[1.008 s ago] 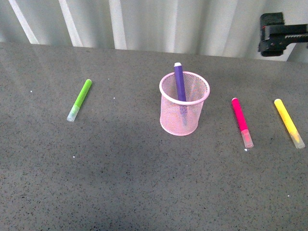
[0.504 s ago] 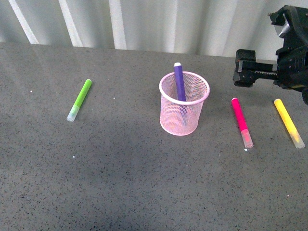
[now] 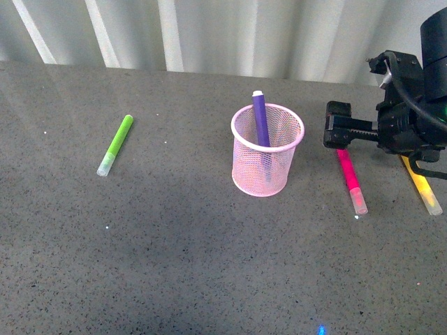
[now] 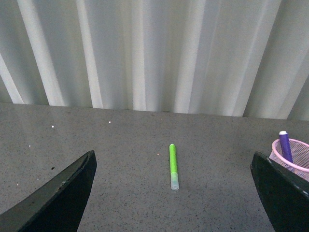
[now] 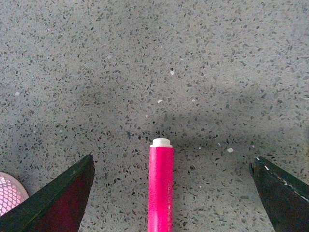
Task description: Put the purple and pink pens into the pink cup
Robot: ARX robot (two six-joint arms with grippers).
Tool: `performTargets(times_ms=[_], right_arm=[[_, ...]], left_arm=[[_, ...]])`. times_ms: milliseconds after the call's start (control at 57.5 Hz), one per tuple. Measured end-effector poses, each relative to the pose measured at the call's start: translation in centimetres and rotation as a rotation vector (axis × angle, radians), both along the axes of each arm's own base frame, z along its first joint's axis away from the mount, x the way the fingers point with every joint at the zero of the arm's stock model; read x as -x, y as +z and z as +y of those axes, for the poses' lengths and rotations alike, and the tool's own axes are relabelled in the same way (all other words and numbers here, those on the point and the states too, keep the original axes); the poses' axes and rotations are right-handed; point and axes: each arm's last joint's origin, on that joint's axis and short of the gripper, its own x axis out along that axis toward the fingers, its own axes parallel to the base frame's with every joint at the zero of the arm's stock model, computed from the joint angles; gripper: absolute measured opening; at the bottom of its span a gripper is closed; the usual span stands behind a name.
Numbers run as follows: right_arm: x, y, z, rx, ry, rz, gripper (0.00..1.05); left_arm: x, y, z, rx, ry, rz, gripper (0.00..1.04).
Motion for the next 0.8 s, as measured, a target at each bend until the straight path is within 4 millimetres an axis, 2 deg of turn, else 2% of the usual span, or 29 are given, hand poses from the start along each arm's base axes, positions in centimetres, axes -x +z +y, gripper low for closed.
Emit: performTargets(times_ms=[243, 469, 522, 678, 748, 800], right_arm=[[-0.3, -1.5, 0.4, -0.013, -0.005, 0.026, 0.98], [-0.3, -1.9, 0.7, -0.01, -0.006, 0.019, 0.97], [-0.3, -2.0, 0.7, -0.003, -0.01, 0.02, 0.9], [-0.4, -2.1, -0.3, -0.006, -0.036, 0.022, 0.58], [-0.5, -2.1, -0.6, -0.008, -0.043, 0.022, 0.5], [-0.5, -2.1, -1.1, -0.009, -0.055, 0.024, 0.38]], left_arm=[[0.0, 0.0, 0.0, 0.0, 0.0, 0.0, 0.98], [0.0, 0.0, 0.0, 0.0, 0.0, 0.0, 0.98], [0.0, 0.0, 0.0, 0.0, 0.0, 0.0, 0.98], [0.0, 0.0, 0.0, 0.0, 0.0, 0.0, 0.98], [0.0, 0.0, 0.0, 0.0, 0.0, 0.0, 0.98], [0.0, 0.0, 0.0, 0.0, 0.0, 0.0, 0.98]])
